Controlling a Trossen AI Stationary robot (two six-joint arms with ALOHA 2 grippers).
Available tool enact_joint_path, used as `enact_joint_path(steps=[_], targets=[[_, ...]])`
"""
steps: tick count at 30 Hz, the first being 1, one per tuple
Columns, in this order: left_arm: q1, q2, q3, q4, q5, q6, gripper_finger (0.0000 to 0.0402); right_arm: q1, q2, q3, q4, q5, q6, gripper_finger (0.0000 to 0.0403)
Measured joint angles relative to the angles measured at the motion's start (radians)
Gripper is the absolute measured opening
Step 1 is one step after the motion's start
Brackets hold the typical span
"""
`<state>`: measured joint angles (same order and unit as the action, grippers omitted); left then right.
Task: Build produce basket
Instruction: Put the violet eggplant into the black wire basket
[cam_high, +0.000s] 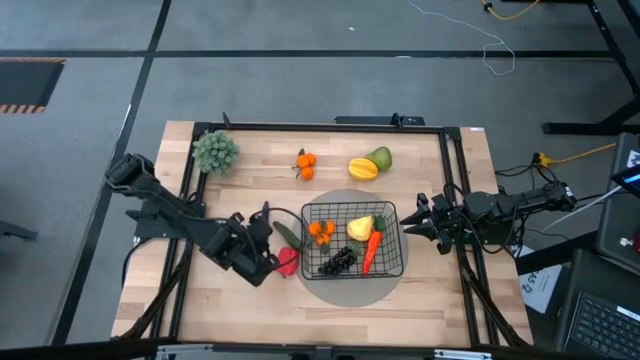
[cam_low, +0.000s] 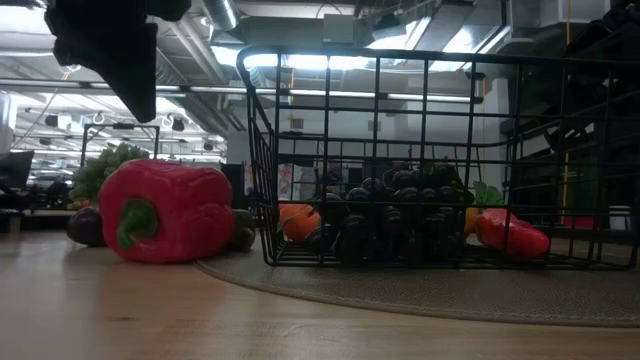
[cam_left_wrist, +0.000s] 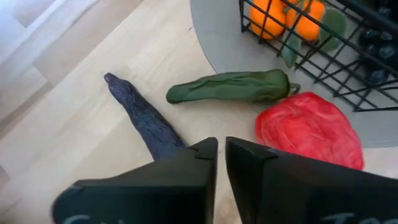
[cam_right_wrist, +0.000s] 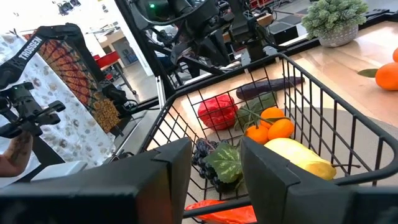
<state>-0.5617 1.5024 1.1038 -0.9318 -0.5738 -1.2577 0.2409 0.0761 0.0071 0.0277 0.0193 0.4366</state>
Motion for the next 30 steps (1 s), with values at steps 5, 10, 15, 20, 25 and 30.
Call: enact_joint_path(steps=[5,10,15,20,25,30], targets=[[0.026,0.000,0.000,-0.004,0.004,0.038,0.0073,0.000,0.000,0.000,0.000,-0.002,0.002,0.0131],[0.043,0.000,0.000,-0.055,0.011,0.038,0.0117,0.000,0.000,0.000,0.000,-0.002,0.005,0.0131],[0.038,0.000,0.000,-0.170,0.019,-0.015,0.0141,0.000,0.000,0.000,0.001,0.009,0.013,0.0131],[0.017,0.000,-0.001,-0.297,0.052,-0.112,0.0147,0.000,0.000,0.000,0.001,0.011,0.034,0.0131],[0.018,-0.040,-0.001,-0.351,0.069,-0.198,0.0147,0.000,0.000,0.000,0.002,0.013,0.034,0.0131],[0.077,-0.064,-0.001,-0.330,0.101,-0.207,0.0148,0.000,0.000,0.000,0.003,0.017,0.034,0.0131]])
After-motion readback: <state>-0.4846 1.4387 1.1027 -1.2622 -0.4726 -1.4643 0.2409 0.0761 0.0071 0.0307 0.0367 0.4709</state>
